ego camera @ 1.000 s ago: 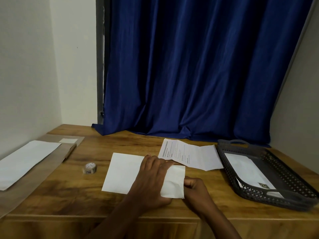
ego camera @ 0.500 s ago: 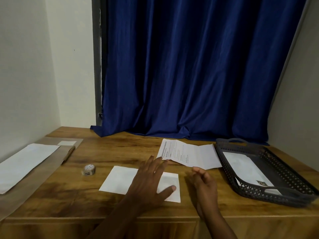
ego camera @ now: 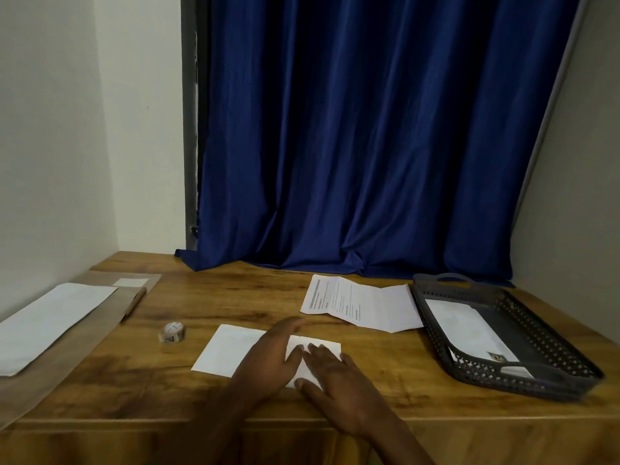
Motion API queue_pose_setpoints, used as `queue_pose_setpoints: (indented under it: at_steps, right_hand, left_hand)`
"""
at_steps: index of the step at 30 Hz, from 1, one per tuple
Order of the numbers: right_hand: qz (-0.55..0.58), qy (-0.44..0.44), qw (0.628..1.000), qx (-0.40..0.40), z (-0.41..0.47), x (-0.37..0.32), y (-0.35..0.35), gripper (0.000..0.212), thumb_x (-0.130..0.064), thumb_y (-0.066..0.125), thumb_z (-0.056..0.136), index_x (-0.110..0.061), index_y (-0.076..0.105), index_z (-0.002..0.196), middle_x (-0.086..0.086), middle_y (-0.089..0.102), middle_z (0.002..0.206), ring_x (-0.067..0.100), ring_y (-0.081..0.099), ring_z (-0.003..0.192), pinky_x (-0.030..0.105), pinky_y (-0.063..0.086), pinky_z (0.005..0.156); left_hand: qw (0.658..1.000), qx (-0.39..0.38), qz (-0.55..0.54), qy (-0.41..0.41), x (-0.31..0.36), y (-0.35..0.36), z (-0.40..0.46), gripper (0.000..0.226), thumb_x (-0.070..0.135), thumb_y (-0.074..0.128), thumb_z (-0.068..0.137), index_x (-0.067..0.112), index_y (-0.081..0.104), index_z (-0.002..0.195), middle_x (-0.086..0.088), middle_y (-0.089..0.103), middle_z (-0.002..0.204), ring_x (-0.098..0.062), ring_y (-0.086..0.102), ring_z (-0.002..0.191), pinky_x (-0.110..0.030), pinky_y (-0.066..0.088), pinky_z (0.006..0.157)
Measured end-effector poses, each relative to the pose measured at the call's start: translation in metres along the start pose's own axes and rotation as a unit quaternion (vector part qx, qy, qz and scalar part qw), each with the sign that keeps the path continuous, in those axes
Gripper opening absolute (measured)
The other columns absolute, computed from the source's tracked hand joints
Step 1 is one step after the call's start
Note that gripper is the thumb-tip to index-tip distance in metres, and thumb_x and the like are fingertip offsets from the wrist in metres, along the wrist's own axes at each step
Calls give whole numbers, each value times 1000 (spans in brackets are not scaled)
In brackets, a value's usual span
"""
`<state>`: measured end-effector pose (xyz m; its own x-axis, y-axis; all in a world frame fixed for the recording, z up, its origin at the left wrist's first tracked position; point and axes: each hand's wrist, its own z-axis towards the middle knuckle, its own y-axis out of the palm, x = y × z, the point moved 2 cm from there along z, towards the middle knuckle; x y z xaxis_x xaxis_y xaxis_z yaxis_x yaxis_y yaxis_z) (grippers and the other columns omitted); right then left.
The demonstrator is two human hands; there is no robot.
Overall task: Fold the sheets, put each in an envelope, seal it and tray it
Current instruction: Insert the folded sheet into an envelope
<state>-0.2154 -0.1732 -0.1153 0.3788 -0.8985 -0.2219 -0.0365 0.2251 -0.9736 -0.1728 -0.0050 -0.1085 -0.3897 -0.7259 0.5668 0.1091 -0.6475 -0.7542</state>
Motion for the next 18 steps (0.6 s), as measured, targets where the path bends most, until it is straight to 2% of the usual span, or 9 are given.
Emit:
queue_pose_setpoints:
  at_steps: [2,4,5,7,10,14,18]
  right_hand:
    - [-4,6,1000,-9,-1,0,-2,71,-70,23,99,-36,13,161,-14,9,168,4,5,155,37,1,125]
    - [0,11,1000,-12,-2,-1,-3,73,-71,25,98,-35,14,161,-15,8,168,5,5,155,37,1,126]
    - [1,12,1000,-13,-2,-2,-3,73,-72,25,98,-36,14,160,-15,7,168,5,4,155,37,1,126]
    - [-2,15,1000,-21,-2,-2,-3,77,-76,23,96,-37,11,161,-16,4,168,5,2,155,36,1,125]
    - [-13,7,999,-43,-1,-3,-3,85,-83,19,91,-36,6,161,-15,-1,168,7,-2,155,37,-1,125]
    - [-12,3,998,-56,-2,-3,-5,91,-86,20,88,-36,2,161,-15,-4,168,8,-4,155,41,-1,127]
    - [-6,2,999,-49,-4,-3,-4,97,-91,16,83,-35,2,161,-14,-3,169,7,-5,155,40,-2,127]
  left_hand:
    - [996,-31,83,20,-9,-10,-8,60,64,41,96,40,36,151,16,33,161,-7,28,148,-36,28,123]
    - [980,-95,174,18,-23,-20,-19,87,88,15,83,40,31,154,16,23,165,-9,14,154,-40,14,126]
    - [972,-123,201,9,-30,-26,-25,96,91,9,77,40,25,156,16,17,166,-10,7,155,-42,7,127]
    - [960,-162,228,-2,-40,-36,-37,96,92,14,80,38,11,160,16,4,168,-8,-3,155,-43,-1,127]
    - [946,-197,256,-4,-47,-48,-51,103,95,16,80,34,-2,161,13,-10,168,-9,-14,154,-43,-3,127]
    - [935,-211,285,-1,-46,-50,-57,115,101,17,72,31,-6,161,8,-14,168,-14,-15,154,-46,-3,127]
    - [934,-204,291,6,-42,-51,-59,115,100,17,73,30,-6,161,7,-14,168,-14,-15,154,-45,-4,126]
